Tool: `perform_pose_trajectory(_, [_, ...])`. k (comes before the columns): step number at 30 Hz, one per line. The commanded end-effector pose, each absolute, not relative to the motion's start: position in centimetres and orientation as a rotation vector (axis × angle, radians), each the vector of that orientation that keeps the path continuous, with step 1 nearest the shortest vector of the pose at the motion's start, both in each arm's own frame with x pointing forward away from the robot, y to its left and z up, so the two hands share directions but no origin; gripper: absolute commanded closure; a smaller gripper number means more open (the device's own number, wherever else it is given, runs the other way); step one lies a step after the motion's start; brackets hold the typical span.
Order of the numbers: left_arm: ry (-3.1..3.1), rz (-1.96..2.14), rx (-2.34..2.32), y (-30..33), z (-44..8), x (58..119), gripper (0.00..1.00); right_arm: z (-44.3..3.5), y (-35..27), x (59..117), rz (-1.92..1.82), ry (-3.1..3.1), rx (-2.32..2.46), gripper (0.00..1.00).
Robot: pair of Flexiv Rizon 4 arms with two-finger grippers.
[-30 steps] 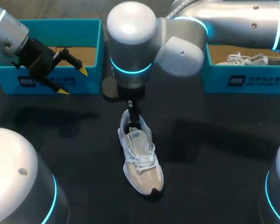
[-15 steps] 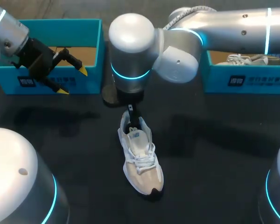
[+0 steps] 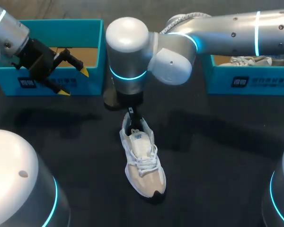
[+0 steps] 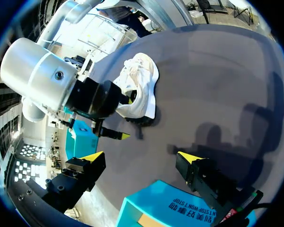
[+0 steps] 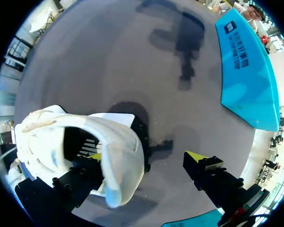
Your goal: Take the shoe out of the shoebox, open the shoe tongue, remove and reinsert the insole, then place the shoe into the shoebox
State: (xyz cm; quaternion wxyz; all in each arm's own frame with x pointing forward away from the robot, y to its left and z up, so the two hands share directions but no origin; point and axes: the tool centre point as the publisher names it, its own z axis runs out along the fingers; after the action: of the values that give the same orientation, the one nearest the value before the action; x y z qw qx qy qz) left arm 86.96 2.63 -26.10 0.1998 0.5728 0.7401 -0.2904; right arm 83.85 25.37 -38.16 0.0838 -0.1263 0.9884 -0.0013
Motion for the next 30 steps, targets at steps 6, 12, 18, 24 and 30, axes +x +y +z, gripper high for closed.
perform_pose_trajectory(6, [2.071,-0.808,1.603,2.6,-26.1,86.9,0.0,-39.8,25.6,84.5,-0.014,2.97,-0.378,0.0])
perform_pose_trajectory(12, [2.071,-0.808,1.603,2.6,-26.1,86.9,0.0,-40.4,25.4,84.3,-0.02,2.991,-0.386,0.6])
perform_pose_trajectory(18, [2.071,-0.808,1.603,2.6,-26.1,86.9,0.0,-41.0,25.6,84.0,-0.052,3.013,-0.41,1.0])
perform_pose_trajectory(24, [2.071,-0.808,1.603,2.6,-26.1,86.9,0.0,-40.7,25.2,83.3,-0.067,3.021,-0.399,1.0])
perform_pose_trajectory(30, [2.071,-0.808,1.603,2.6,-26.1,86.9,0.0,-39.7,25.1,82.4,-0.086,3.023,-0.377,1.0])
